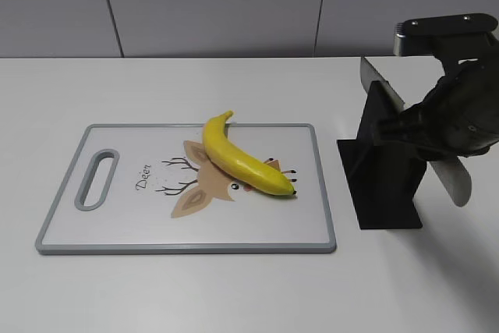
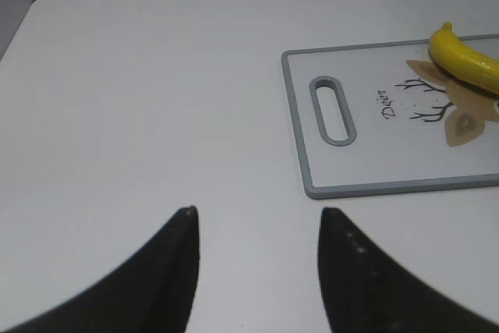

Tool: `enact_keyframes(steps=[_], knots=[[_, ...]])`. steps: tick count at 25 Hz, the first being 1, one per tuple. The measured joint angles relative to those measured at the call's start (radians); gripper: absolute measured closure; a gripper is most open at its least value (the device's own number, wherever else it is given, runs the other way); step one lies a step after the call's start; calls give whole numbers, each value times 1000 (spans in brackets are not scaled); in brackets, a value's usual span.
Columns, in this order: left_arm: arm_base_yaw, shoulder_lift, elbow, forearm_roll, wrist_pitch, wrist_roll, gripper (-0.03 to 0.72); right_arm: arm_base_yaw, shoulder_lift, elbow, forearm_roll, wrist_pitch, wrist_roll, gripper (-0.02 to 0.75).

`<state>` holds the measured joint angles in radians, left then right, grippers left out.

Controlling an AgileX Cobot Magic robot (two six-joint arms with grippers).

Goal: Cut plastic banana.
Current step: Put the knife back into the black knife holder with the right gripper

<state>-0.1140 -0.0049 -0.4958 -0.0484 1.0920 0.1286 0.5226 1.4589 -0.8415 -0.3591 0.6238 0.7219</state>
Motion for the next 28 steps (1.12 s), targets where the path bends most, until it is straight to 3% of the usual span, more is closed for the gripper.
enact_keyframes(steps=[18, 21, 24, 28], knots=[[0, 0, 0, 0, 0, 0, 206, 0, 19, -9, 1, -5, 16, 559], [0, 0, 0, 0, 0, 0, 207, 0, 19, -9, 7, -4, 16, 449], [0, 0, 0, 0, 0, 0, 207, 0, 24, -7, 25, 1, 16, 281], [0, 0, 0, 0, 0, 0, 207, 0, 24, -7, 27, 6, 16, 190]])
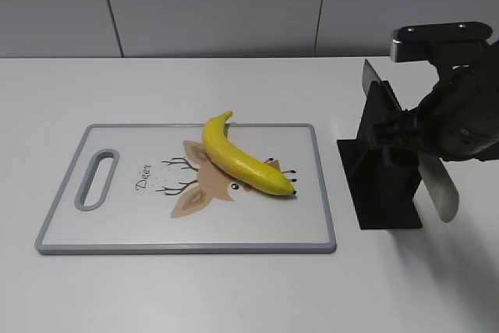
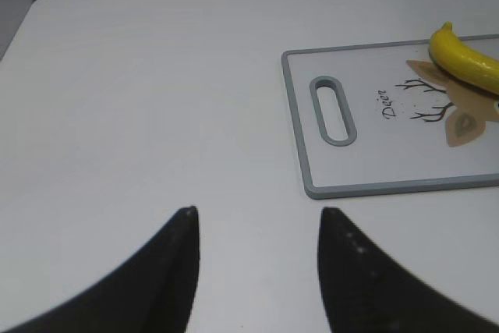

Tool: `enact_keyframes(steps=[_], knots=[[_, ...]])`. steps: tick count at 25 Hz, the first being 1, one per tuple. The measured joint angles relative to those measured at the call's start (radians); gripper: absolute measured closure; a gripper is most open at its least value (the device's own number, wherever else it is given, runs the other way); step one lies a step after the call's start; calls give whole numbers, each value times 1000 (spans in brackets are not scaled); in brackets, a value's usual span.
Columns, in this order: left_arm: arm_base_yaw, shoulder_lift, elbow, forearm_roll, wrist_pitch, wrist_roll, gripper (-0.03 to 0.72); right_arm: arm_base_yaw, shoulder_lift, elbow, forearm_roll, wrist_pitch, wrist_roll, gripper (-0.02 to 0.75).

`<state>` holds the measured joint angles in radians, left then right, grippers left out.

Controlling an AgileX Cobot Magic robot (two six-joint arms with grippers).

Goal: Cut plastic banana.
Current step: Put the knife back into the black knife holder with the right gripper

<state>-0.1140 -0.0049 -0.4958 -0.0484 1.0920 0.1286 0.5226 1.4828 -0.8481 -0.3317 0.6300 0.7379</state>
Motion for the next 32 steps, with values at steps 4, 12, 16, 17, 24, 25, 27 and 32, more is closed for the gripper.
enact_keyframes(steps=[4, 12, 16, 17, 24, 25, 27, 32], knots=[[0, 0, 0, 0, 0, 0, 208, 0, 0, -24, 4, 38, -2, 174], [0, 0, 0, 0, 0, 0, 204, 0, -57, -183, 225, 192, -316, 170], [0, 0, 0, -3, 0, 0, 102, 0, -129, -208, 364, 235, -527, 155], [0, 0, 0, -3, 0, 0, 69, 0, -145, -208, 379, 266, -572, 150], [0, 0, 0, -4, 0, 0, 37, 0, -239, -208, 412, 519, -861, 150], [0, 0, 0, -4, 0, 0, 41, 0, -256, -208, 422, 533, -897, 150], [0, 0, 0, -4, 0, 0, 51, 0, -291, -202, 443, 540, -957, 150], [0, 0, 0, -4, 0, 0, 70, 0, -398, -152, 473, 547, -1044, 150]])
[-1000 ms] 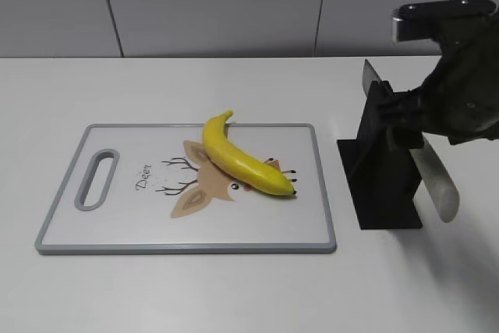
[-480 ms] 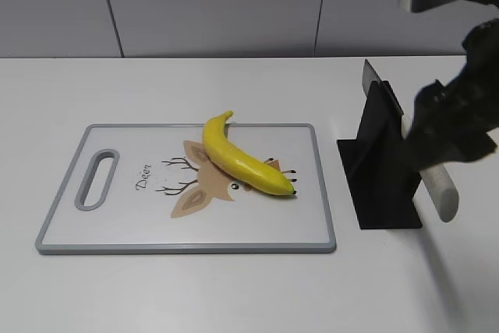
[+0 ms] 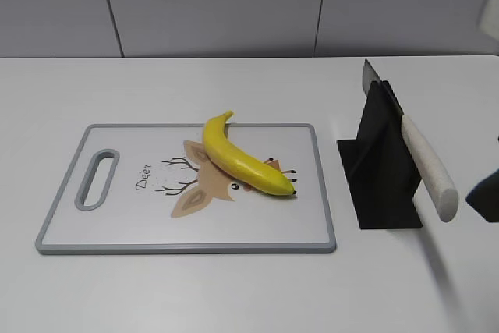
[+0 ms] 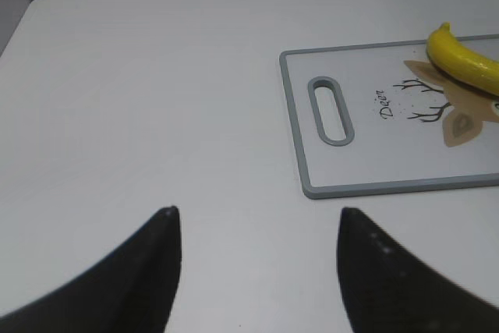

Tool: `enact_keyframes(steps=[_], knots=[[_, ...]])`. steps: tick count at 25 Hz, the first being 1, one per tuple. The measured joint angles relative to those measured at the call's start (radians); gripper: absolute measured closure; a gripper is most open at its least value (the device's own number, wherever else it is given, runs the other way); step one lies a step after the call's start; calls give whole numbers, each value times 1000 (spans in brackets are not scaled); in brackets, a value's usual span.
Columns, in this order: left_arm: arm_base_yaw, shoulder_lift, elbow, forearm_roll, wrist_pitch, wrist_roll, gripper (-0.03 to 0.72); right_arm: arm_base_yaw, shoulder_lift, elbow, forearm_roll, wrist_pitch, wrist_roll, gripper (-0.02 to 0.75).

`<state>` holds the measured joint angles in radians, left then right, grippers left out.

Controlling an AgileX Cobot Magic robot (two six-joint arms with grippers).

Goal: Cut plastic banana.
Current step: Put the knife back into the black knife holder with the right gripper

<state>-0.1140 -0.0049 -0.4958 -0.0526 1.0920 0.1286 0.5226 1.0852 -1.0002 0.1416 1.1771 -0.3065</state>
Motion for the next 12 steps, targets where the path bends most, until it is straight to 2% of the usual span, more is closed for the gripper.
enact_keyframes(steps=[12], knots=[[0, 0, 0, 0, 0, 0, 98, 0, -316, 254, 1, -22, -23, 150]])
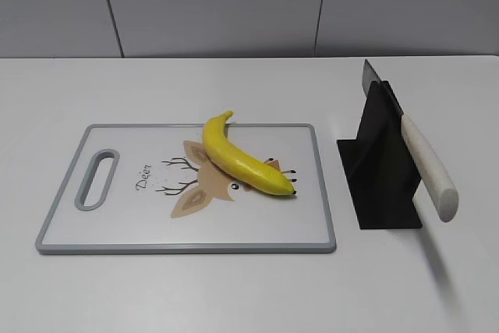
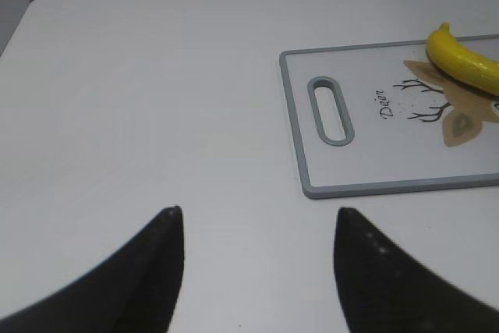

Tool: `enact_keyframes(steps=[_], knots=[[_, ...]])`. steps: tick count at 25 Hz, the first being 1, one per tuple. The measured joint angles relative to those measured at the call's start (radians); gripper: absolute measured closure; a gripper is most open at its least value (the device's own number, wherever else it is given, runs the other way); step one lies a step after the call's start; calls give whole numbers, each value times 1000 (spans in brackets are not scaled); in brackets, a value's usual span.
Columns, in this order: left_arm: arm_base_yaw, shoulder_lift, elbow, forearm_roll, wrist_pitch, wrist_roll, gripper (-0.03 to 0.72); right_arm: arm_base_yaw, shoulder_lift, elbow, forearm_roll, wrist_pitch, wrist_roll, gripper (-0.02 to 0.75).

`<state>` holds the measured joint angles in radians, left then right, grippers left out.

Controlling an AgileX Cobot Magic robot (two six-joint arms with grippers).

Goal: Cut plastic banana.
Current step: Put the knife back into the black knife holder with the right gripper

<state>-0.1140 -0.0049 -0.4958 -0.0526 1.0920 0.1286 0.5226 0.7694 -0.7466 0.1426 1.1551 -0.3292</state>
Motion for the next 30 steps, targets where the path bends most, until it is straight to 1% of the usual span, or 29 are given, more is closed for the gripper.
enact_keyframes(steps=[5, 10, 13, 17, 21, 27, 30], knots=[[0, 0, 0, 0, 0, 0, 98, 0, -158, 120, 3, -2, 0, 150], [0, 0, 0, 0, 0, 0, 98, 0, -301, 200, 3, -7, 3, 150], [0, 0, 0, 0, 0, 0, 98, 0, -372, 206, 4, -25, 8, 164], [0, 0, 0, 0, 0, 0, 100, 0, -449, 230, 9, -77, 29, 214], [0, 0, 0, 0, 0, 0, 100, 0, -493, 236, 9, -92, 33, 256], [0, 0, 0, 0, 0, 0, 107, 0, -559, 236, 10, -97, 35, 266], [0, 0, 0, 0, 0, 0, 110, 0, -639, 237, 11, -97, 35, 267]])
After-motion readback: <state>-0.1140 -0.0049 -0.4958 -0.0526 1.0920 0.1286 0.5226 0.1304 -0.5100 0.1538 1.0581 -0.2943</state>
